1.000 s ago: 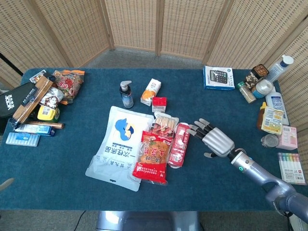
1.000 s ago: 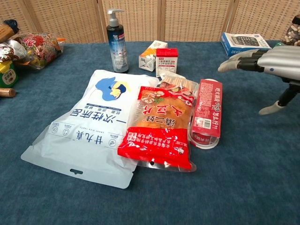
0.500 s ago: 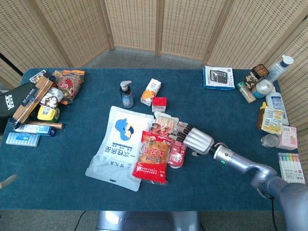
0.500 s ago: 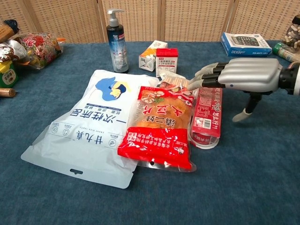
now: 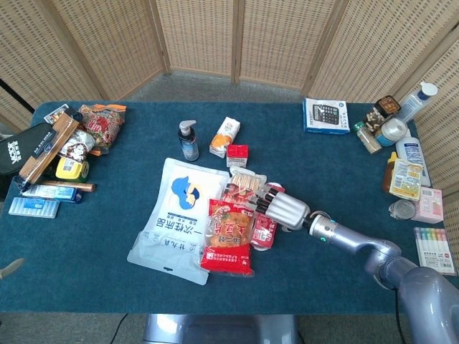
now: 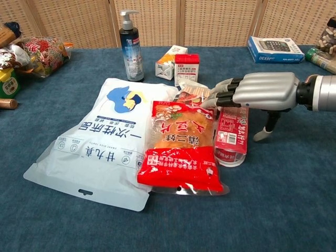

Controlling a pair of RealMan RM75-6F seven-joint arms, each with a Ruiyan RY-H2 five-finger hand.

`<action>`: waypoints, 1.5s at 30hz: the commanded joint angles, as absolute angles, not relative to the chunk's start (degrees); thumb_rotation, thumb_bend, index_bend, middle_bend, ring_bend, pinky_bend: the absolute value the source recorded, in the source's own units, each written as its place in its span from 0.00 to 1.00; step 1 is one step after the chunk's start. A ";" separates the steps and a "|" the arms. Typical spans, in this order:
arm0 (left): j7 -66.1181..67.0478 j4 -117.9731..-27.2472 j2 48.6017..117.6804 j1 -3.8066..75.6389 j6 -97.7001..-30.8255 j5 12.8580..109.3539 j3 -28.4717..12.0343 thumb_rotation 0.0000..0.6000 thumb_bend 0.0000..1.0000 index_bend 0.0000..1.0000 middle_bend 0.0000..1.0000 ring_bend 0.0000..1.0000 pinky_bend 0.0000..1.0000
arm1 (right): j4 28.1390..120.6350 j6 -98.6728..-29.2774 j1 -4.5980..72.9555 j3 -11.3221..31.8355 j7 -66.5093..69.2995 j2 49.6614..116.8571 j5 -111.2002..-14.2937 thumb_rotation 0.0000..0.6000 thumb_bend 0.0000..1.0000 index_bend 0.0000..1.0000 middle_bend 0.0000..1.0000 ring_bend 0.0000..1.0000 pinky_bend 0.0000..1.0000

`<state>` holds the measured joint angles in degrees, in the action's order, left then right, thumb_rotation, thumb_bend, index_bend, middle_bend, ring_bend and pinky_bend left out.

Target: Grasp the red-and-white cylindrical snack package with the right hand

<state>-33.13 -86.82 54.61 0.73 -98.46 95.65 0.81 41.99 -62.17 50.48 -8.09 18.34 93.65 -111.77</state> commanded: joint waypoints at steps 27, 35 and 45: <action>-32.97 -87.12 54.62 1.10 -98.40 97.12 1.06 1.00 0.06 0.11 0.00 0.00 0.00 | 48.16 -72.30 47.99 -9.15 21.55 86.32 -107.52 1.00 0.28 0.52 0.63 0.47 0.39; -33.62 -87.22 54.47 1.21 -98.99 98.06 1.25 1.00 0.06 0.11 0.00 0.00 0.00 | 63.10 -71.17 49.75 -5.80 13.51 76.51 -105.50 1.00 0.28 0.53 0.63 0.47 0.39; -35.39 -86.61 54.13 0.91 -100.45 98.94 1.53 1.00 0.06 0.11 0.00 0.00 0.00 | 82.87 -66.86 53.64 2.20 4.36 65.08 -100.61 1.00 0.27 0.52 0.63 0.47 0.39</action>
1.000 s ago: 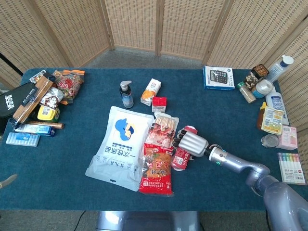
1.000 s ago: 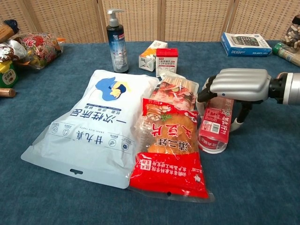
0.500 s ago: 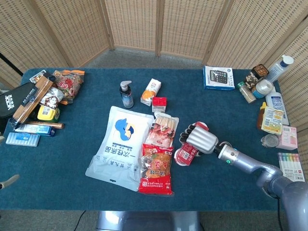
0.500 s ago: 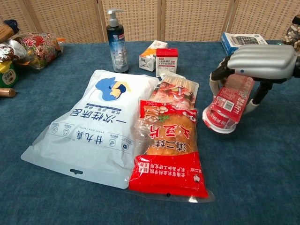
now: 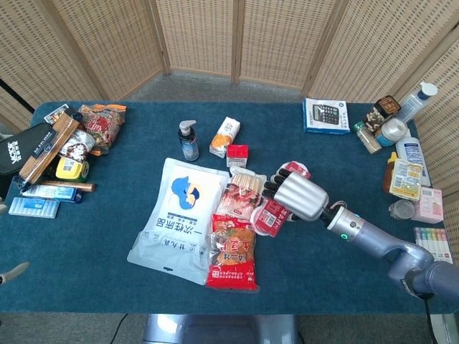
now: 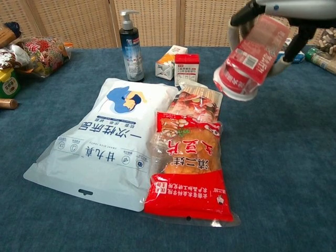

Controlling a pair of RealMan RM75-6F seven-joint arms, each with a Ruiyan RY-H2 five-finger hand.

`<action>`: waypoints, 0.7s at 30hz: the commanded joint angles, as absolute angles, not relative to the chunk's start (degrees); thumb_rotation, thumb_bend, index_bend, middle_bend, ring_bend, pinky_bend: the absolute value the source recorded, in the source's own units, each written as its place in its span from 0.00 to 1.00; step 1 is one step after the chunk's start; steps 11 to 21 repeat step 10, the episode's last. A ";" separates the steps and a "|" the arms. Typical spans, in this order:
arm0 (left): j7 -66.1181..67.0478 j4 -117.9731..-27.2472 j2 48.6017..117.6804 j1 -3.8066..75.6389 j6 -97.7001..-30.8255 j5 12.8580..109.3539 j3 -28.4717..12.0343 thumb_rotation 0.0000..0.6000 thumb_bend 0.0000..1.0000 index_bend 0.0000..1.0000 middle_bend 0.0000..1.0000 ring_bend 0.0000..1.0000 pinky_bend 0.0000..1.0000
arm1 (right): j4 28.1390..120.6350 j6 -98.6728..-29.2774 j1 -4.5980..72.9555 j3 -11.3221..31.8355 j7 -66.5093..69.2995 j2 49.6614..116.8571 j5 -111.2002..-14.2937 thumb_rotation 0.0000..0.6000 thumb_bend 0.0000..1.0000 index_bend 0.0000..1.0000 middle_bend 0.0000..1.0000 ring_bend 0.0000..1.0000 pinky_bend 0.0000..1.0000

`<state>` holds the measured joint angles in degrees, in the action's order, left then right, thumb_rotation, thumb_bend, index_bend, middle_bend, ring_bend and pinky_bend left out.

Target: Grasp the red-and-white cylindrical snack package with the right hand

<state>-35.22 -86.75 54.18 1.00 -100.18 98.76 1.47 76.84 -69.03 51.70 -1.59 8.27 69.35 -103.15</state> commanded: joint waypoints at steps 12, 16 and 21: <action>-36.23 -86.16 54.01 0.63 -101.34 99.02 1.61 1.00 0.06 0.11 0.00 0.00 0.00 | 92.23 -62.21 55.86 7.61 -1.85 60.70 -96.60 1.00 0.27 0.52 0.63 0.48 0.39; -36.23 -86.16 54.01 0.63 -101.34 99.02 1.61 1.00 0.06 0.11 0.00 0.00 0.00 | 92.23 -62.21 55.86 7.61 -1.85 60.70 -96.60 1.00 0.27 0.52 0.63 0.48 0.39; -36.23 -86.16 54.01 0.63 -101.34 99.02 1.61 1.00 0.06 0.11 0.00 0.00 0.00 | 92.23 -62.21 55.86 7.61 -1.85 60.70 -96.60 1.00 0.27 0.52 0.63 0.48 0.39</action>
